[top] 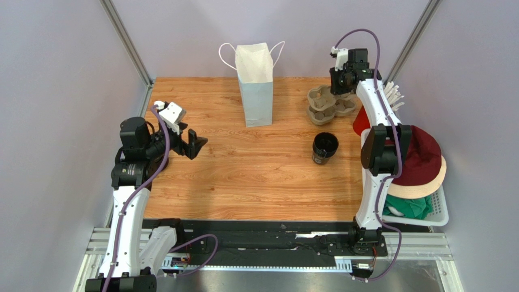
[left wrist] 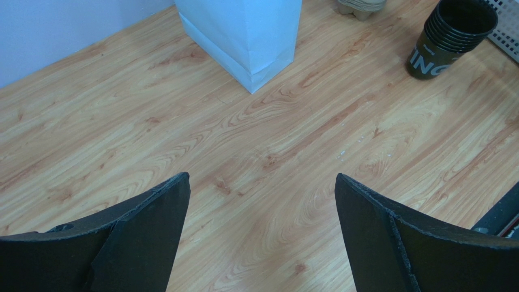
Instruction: Pack the takeout coffee
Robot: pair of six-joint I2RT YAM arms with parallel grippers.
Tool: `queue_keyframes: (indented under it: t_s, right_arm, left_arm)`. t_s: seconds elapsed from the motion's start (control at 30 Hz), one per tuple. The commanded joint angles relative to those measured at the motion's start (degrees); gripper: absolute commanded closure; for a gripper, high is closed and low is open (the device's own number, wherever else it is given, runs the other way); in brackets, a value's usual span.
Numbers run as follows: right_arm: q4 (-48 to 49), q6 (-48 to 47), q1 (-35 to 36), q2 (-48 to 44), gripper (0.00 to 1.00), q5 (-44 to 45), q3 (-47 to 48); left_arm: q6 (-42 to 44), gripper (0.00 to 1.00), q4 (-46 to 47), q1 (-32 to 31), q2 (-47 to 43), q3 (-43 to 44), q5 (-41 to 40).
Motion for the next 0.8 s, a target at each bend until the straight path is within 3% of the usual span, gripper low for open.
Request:
queue_keyframes:
  t_s: [0.0,0.17,0.5,0.77]
  right_arm:
    - [0.67,1.06,-0.31,-7.49,0.8,-4.8,0.28]
    - [0.14,1.15,-0.4,-8.03,0.78,-4.37,0.54]
    - [-2.41,2.11,-0.14,0.76,0.78,-7.27,2.65]
    - [-2.32,1.23,1.71,3.58,0.78,-4.28,3.44]
  left_arm:
    - [0.44,0.03,-0.23,0.27,0.15,2.79,-0.16]
    - [0.35,0.03,-0.58,0.27,-0.11,2.96,-0.16]
    - [0.53,0.03,-0.58,0.35,-0.82,2.09,0.01]
    - [0.53,0.03,-0.14,0.35,-0.55,1.65,0.19]
